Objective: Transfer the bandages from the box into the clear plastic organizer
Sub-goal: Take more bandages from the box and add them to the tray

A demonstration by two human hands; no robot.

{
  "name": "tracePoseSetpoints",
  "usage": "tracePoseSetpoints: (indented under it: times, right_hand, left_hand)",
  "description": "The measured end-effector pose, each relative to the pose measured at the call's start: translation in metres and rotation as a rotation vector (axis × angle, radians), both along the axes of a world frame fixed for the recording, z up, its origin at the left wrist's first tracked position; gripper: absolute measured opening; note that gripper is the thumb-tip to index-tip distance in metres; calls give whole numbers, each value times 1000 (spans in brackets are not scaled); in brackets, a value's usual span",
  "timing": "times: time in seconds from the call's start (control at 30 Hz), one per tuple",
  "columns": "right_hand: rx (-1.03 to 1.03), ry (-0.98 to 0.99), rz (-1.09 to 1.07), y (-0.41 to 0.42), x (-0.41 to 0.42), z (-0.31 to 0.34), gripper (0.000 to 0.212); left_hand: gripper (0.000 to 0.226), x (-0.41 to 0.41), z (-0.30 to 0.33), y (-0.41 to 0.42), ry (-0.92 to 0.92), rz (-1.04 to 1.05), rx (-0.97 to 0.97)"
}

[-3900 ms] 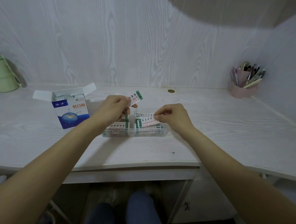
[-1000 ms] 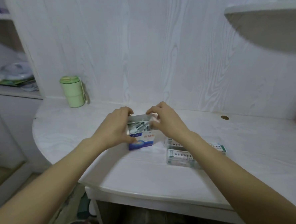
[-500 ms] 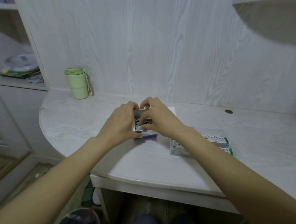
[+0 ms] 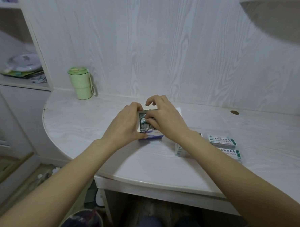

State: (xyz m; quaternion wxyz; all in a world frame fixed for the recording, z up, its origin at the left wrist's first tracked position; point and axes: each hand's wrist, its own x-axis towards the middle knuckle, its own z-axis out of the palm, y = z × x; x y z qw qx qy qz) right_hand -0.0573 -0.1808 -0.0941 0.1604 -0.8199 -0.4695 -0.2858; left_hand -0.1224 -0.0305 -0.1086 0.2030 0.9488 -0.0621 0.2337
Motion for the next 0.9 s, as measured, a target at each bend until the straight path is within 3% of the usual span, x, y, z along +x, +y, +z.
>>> tracePoseSetpoints:
  times: [0.1, 0.2, 0.3, 0.37, 0.73, 0.9]
  right_hand:
    - [22, -6, -22, -4, -2, 5, 5]
    - [-31, 201, -86, -9, -3, 10, 14]
    - [220, 568, -17, -11, -4, 12, 11]
    - [318, 688, 14, -11, -3, 12, 9]
    - [211, 682, -28, 3, -4, 12, 10]
    - [94, 736, 16, -1, -5, 17, 27]
  left_hand:
    - [75, 0, 1, 1, 7, 4, -22]
    - [75, 1, 2, 1, 14, 0, -35]
    - [76, 3, 3, 2, 20, -3, -23]
    - [77, 4, 3, 2, 28, -10, -11]
    - [74, 4, 6, 0, 51, -3, -8]
    - [73, 4, 6, 0, 60, -7, -19]
